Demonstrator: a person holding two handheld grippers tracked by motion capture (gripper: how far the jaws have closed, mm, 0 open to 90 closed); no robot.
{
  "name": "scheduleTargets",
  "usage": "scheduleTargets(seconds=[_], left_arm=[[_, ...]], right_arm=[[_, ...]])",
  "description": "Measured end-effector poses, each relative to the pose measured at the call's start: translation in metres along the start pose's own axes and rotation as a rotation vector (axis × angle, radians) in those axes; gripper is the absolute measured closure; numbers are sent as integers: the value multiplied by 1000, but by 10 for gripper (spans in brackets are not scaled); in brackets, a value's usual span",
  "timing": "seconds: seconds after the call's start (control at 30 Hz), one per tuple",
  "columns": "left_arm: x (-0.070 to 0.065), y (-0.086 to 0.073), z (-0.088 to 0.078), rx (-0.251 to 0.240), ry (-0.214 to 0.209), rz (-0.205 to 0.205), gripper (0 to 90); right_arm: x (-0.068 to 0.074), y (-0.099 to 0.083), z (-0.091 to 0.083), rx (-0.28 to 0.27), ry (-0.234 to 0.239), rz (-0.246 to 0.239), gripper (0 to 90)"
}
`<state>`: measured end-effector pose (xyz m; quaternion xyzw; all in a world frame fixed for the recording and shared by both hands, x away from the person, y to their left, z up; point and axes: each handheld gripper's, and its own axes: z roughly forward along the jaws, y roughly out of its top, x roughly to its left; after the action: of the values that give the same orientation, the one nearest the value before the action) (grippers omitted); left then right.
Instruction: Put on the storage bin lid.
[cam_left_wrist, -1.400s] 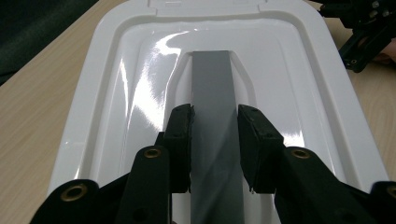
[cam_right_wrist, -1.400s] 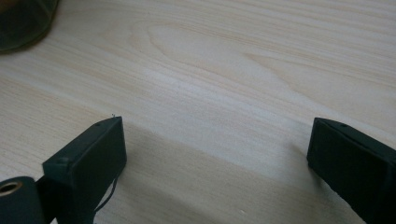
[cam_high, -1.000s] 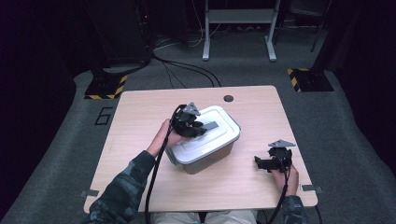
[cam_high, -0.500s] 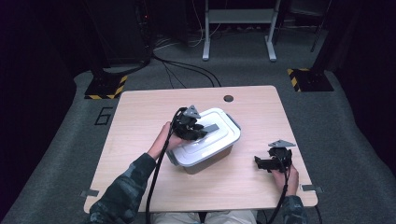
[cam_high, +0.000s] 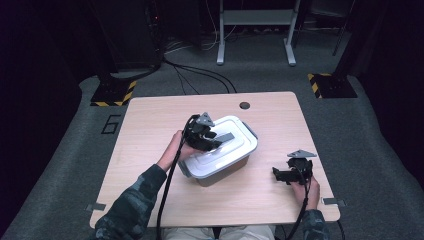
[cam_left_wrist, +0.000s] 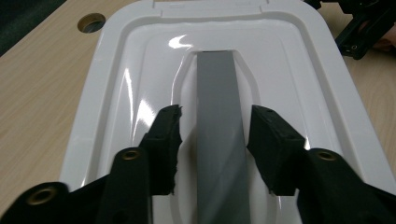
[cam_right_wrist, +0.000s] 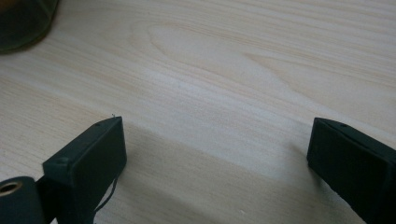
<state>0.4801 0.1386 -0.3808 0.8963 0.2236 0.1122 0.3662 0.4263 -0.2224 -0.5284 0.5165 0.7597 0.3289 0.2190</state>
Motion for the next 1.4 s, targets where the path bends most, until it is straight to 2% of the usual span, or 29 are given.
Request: scheduleTargets(seconds=[0.03, 0.13, 0.33, 0.57, 0.67, 0.7, 0.73, 0.77, 0.83, 1.0, 1.2, 1.4], left_arm=[[2, 0, -5, -5, 17, -6, 420], [3, 1, -12, -12, 30, -15, 333], [11, -2, -33, -35, 70, -43, 204], [24, -16, -60, -55, 118, -82, 146], [27, -21, -65, -63, 123, -99, 137], [32, -28, -70, -65, 133, -109, 131], [32, -28, -70, -65, 133, -109, 123], [36, -36, -75, -69, 147, -138, 111], [38, -40, -78, -64, 149, -148, 98], [47, -60, -89, -78, 209, -180, 63], [58, -87, -101, -80, 264, -241, 28], [65, -116, -105, -48, 302, -284, 25]], right_arm=[[0, 0, 0, -1, 0, 0, 40], [0, 0, 0, 0, 0, 0, 40], [0, 0, 0, 0, 0, 0, 40], [0, 0, 0, 0, 0, 0, 40], [0, 0, 0, 0, 0, 0, 40], [0, 0, 0, 0, 0, 0, 40], [0, 0, 0, 0, 0, 0, 40], [0, 0, 0, 0, 0, 0, 40], [0, 0, 0, 0, 0, 0, 40], [0, 0, 0, 0, -1, 1, 40], [0, 0, 0, 0, 1, 0, 40], [0, 0, 0, 0, 0, 0, 40]])
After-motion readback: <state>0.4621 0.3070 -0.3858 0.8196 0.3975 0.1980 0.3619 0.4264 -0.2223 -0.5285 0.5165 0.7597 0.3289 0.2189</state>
